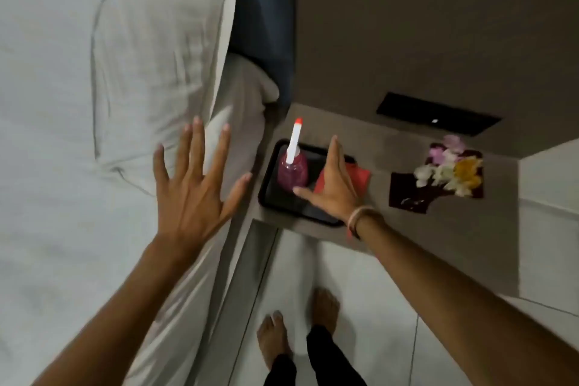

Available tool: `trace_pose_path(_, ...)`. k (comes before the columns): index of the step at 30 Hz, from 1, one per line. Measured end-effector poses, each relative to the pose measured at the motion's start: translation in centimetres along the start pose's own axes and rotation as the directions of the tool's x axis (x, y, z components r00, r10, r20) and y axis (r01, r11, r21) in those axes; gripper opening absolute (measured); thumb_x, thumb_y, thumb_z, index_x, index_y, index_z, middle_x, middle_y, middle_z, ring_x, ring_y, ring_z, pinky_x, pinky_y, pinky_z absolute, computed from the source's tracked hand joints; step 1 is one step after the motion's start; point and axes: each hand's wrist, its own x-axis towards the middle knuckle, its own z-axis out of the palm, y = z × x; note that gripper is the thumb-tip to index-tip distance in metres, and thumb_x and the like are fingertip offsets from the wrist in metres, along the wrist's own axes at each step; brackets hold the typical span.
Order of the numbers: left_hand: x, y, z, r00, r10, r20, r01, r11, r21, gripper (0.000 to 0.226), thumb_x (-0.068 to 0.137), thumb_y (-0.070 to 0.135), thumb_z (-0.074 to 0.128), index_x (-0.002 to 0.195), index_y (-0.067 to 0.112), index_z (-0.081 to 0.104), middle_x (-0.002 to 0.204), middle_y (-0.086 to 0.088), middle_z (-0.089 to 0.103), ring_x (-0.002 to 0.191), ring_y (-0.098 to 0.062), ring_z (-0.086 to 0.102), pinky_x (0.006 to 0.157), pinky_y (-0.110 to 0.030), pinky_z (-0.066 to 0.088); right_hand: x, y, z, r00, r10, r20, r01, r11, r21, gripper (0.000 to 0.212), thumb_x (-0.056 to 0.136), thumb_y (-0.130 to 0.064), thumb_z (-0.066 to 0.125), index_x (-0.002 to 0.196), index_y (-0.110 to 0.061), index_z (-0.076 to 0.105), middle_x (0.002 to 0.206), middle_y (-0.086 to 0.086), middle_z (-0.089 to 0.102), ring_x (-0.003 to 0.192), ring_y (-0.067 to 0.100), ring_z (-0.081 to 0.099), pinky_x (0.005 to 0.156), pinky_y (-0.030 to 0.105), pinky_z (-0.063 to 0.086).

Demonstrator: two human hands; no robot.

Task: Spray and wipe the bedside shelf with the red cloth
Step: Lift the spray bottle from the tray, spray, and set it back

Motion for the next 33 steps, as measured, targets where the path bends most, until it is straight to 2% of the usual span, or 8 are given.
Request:
trace_pose_path(3,1.2,-0.5,2.4,1.000,-0.019,0.006,0.019,1.000,0.008,0.079,0.098,0.071,0.021,0.164,0.032,0.003,0.173,-0.010,0.006,0.161,-0.027,0.013,0.126,-0.058,0.016,5.0,-1.0,2.3,0.992,-0.044,-0.115,0.056,0.993,0.105,0.137,0.069,-0.044,0.088,0.160,-0.008,-0.007,0.172,0.010,-0.003,0.159,0.025,0.003,0.127,0.034,0.009)
trace_pose_path(7,1.1,0.4,5.2,1.000,-0.012,-0.001,0.012,1.000,-0.026,0.075,0.100,0.067,0.021,0.164,0.030,0.005,0.173,-0.010,0.008,0.161,-0.027,0.012,0.125,-0.059,0.018,7.7,-2.2,4.9,0.955,-0.161,-0.250,0.189,0.978,0.092,0.096,0.079,-0.033,0.083,0.154,-0.006,0.030,0.153,0.013,0.045,0.139,0.027,0.049,0.111,0.025,0.039)
trace_pose_path(10,0.8,1.1,5.6,0.999,-0.003,0.034,0.005,0.998,-0.057,0.073,0.101,0.064,0.019,0.164,0.029,0.007,0.173,-0.011,0.009,0.160,-0.028,0.014,0.125,-0.060,0.019,6.0,-2.6,5.5,0.942,-0.207,-0.264,0.248,0.960,0.133,0.081,0.086,-0.023,0.078,0.151,-0.004,0.034,0.144,0.015,0.050,0.125,0.027,0.060,0.102,0.028,0.054)
trace_pose_path(12,0.3,1.5,5.7,1.000,0.001,0.028,0.000,0.998,-0.060,0.072,0.101,0.063,0.019,0.163,0.029,0.008,0.173,-0.011,0.011,0.160,-0.028,0.016,0.124,-0.060,0.020,3.1,-2.4,5.3,0.920,-0.191,-0.341,0.268,0.943,0.196,0.082,0.085,-0.023,0.079,0.150,-0.001,0.034,0.146,0.015,0.049,0.130,0.024,0.056,0.106,0.021,0.049)
trace_pose_path(17,-0.2,4.2,6.7,0.991,0.108,0.081,-0.099,0.989,-0.109,0.072,0.100,0.062,0.019,0.163,0.028,0.011,0.172,-0.011,0.013,0.158,-0.030,0.018,0.124,-0.063,0.019,-7.5,0.4,3.8,0.923,0.088,-0.375,0.124,0.854,0.506,0.087,0.077,-0.038,0.085,0.149,-0.030,0.038,0.142,-0.013,0.055,0.132,0.006,0.054,0.111,0.031,0.049)
trace_pose_path(20,-1.0,7.4,8.1,0.955,0.255,0.151,-0.242,0.966,-0.094,0.075,0.099,0.063,0.019,0.164,0.027,0.010,0.172,-0.012,0.010,0.158,-0.031,0.017,0.124,-0.065,0.017,-13.5,4.2,4.1,0.926,0.235,-0.296,-0.020,0.813,0.582,0.079,0.075,-0.036,0.086,0.143,-0.039,0.045,0.128,-0.006,0.065,0.120,0.015,0.063,0.105,0.043,0.055)
trace_pose_path(26,-3.4,12.7,9.8,0.906,0.392,0.158,-0.380,0.919,-0.101,0.075,0.099,0.062,0.022,0.163,0.025,0.015,0.172,-0.014,0.014,0.156,-0.034,0.026,0.120,-0.067,0.023,-19.8,10.1,4.5,0.855,0.462,-0.238,-0.212,0.729,0.651,0.083,0.073,-0.028,0.090,0.144,-0.033,0.047,0.125,0.012,0.071,0.114,0.029,0.070,0.104,0.048,0.055)
trace_pose_path(33,-4.9,15.2,10.6,0.879,0.449,0.161,-0.432,0.892,-0.132,0.077,0.097,0.064,0.020,0.164,0.028,0.006,0.172,-0.013,0.011,0.157,-0.034,0.022,0.122,-0.065,0.020,-21.0,12.9,3.0,0.841,0.476,-0.258,-0.221,0.737,0.639,0.077,0.070,-0.018,0.092,0.137,-0.015,0.055,0.119,0.007,0.072,0.100,0.028,0.075,0.095,0.041,0.061)
